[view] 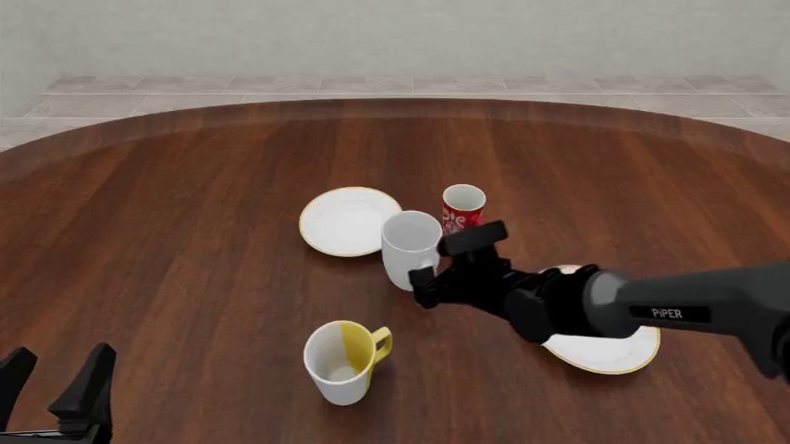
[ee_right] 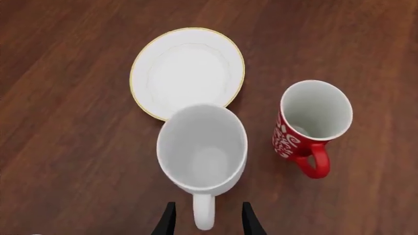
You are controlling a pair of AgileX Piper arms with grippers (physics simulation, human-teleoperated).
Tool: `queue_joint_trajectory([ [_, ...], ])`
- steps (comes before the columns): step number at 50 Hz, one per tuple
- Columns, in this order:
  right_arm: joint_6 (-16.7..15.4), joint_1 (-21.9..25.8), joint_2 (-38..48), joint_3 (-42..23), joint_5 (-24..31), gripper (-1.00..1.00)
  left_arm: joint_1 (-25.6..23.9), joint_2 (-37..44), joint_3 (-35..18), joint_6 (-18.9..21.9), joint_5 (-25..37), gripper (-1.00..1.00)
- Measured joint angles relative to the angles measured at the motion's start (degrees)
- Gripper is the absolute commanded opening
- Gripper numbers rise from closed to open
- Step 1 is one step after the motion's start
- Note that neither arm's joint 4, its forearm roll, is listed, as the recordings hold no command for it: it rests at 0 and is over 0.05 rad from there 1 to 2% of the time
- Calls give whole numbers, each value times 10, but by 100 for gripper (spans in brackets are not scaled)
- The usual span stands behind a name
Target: Put the white mug on the left plate.
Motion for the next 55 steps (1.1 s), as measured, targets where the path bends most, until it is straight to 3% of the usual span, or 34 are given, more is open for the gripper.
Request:
queue_joint_trajectory([
  [30,17,11,38,-1,-15,100,-1,2,0,-1,0,100],
  [31,17,10,40,-1,-15,-100,-1,2,0,-1,0,100],
  [37,7,3,38,2,-18,-100,0,2,0,-1,0,100],
  [46,-38,-7,26,19,-26,-100,1,1,0,-2,1,100],
  [55,-53,-12,11,28,-30,-100,1,2,0,-2,0,100],
])
